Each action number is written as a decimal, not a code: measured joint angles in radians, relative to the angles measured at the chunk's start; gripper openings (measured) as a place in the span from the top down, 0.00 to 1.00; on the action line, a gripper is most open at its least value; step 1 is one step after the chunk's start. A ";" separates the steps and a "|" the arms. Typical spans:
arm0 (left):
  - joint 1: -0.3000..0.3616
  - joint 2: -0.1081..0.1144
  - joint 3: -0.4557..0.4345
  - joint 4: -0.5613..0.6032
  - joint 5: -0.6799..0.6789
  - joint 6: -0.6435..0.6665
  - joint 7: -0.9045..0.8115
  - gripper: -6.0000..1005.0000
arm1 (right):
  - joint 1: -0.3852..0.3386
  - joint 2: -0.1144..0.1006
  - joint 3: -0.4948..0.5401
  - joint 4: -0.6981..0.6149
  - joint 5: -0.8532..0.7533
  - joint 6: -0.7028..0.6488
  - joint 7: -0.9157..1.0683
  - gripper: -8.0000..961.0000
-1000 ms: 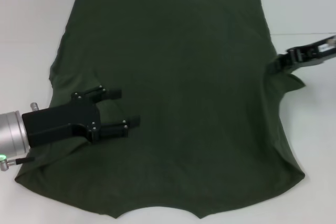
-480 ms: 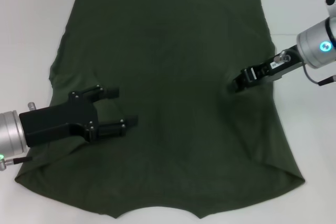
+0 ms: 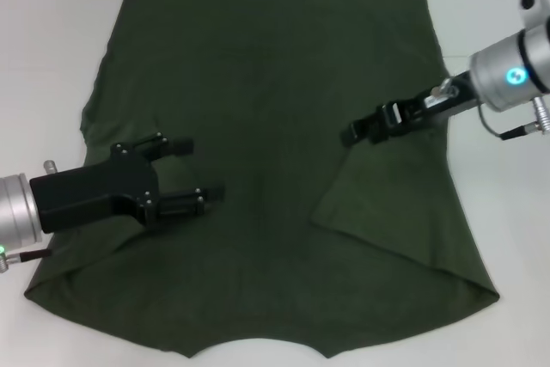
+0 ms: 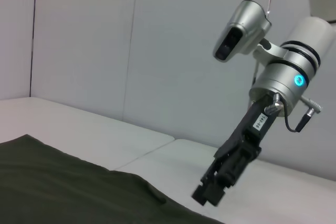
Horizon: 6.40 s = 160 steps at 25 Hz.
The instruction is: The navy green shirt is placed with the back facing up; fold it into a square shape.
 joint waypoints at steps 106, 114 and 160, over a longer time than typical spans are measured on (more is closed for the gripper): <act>-0.045 0.136 -0.313 0.013 0.715 -0.048 -1.125 0.12 | -0.238 -0.087 0.060 -0.032 0.222 -0.217 -0.434 0.07; -0.046 0.138 -0.308 0.015 0.727 -0.059 -1.125 0.34 | -0.238 -0.086 0.060 -0.032 0.222 -0.217 -0.434 0.07; -0.081 0.149 -0.269 0.010 0.731 -0.053 -1.144 0.98 | -0.309 -0.137 0.062 0.013 0.039 -0.281 -0.079 0.08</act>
